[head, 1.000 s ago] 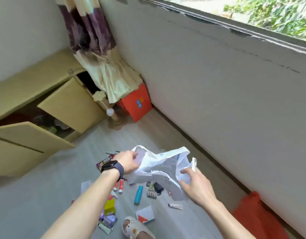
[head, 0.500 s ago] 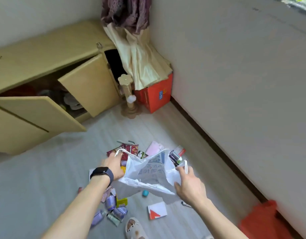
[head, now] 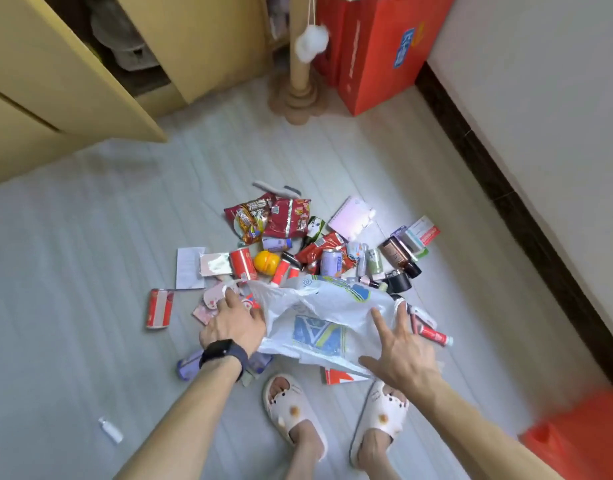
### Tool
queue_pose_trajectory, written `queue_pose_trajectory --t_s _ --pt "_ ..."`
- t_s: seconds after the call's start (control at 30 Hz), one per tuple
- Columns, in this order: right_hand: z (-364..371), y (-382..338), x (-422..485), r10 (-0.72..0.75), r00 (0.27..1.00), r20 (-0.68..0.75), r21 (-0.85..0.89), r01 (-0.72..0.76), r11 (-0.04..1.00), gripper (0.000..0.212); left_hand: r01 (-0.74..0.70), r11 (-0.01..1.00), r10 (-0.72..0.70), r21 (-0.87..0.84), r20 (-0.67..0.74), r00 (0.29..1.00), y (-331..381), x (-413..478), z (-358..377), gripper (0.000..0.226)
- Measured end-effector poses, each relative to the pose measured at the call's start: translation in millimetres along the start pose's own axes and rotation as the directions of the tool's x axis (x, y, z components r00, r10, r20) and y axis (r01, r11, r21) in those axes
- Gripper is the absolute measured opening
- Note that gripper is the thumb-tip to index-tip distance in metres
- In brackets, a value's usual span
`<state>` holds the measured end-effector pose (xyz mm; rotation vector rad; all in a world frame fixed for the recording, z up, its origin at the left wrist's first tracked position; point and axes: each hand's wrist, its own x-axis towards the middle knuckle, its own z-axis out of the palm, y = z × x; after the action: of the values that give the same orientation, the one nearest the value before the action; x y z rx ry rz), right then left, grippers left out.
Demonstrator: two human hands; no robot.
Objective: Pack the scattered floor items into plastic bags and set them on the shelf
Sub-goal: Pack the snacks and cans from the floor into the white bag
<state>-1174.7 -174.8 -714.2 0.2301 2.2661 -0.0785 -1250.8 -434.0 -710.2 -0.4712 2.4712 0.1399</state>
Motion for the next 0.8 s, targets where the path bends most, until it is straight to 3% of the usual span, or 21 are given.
queue_pose_trajectory --t_s 0.1,0.23,0.3,0.33,0.37,0.43,0.5,0.57,0.6,0.63,0.73,0.8 --pt "41 6 61 0.039 0.999 -0.036 0.013 -0.039 0.999 0.097 -0.066 0.997 0.068 0.033 -0.062 0.996 -11 43 55 0.066" --pt "76 8 129 -0.001 0.997 -0.080 0.021 0.002 1.000 0.090 -0.093 0.991 0.090 -0.101 -0.031 0.995 -19 94 122 0.054" --pt "84 6 150 -0.043 0.991 -0.128 0.022 0.046 0.999 0.082 -0.127 0.980 0.102 -0.150 -0.160 0.982 -13 106 143 0.044" --pt "87 4 155 -0.057 0.982 -0.179 -0.007 0.056 0.998 0.080 -0.194 0.974 0.151 -0.118 -0.299 0.942 -6 107 150 0.039" --pt "87 3 155 -0.069 0.961 -0.266 -0.049 0.058 0.997 0.080 -0.300 0.952 0.244 -0.060 -0.447 0.861 2 103 154 0.034" --pt "89 6 151 -0.125 0.866 -0.485 -0.106 0.084 0.991 0.085 -0.600 0.793 0.516 0.106 -0.642 0.568 24 91 160 0.024" --pt "93 7 145 -0.237 0.742 -0.628 -0.163 0.173 0.971 0.084 -0.812 0.529 0.762 0.247 -0.559 0.326 51 77 160 0.024" --pt "104 11 149 -0.456 0.592 -0.665 -0.301 0.346 0.889 0.062 -0.868 0.318 0.934 0.382 -0.285 0.217 77 78 167 0.024" --pt "111 13 155 -0.565 0.547 -0.618 -0.380 0.421 0.824 0.054 -0.853 0.260 0.965 0.453 -0.160 0.209 87 84 173 0.021" --pt "118 15 164 -0.646 0.544 -0.535 -0.449 0.465 0.763 0.052 -0.814 0.240 0.965 0.529 -0.038 0.260 94 93 178 0.020" --pt "132 25 202 -0.660 0.730 -0.178 -0.510 0.505 0.696 0.071 -0.699 0.345 0.825 0.626 0.153 0.544 98 138 196 0.031" --pt "142 35 229 -0.598 0.795 -0.101 -0.535 0.463 0.707 0.093 -0.648 0.393 0.767 0.653 0.156 0.622 83 169 204 0.065"
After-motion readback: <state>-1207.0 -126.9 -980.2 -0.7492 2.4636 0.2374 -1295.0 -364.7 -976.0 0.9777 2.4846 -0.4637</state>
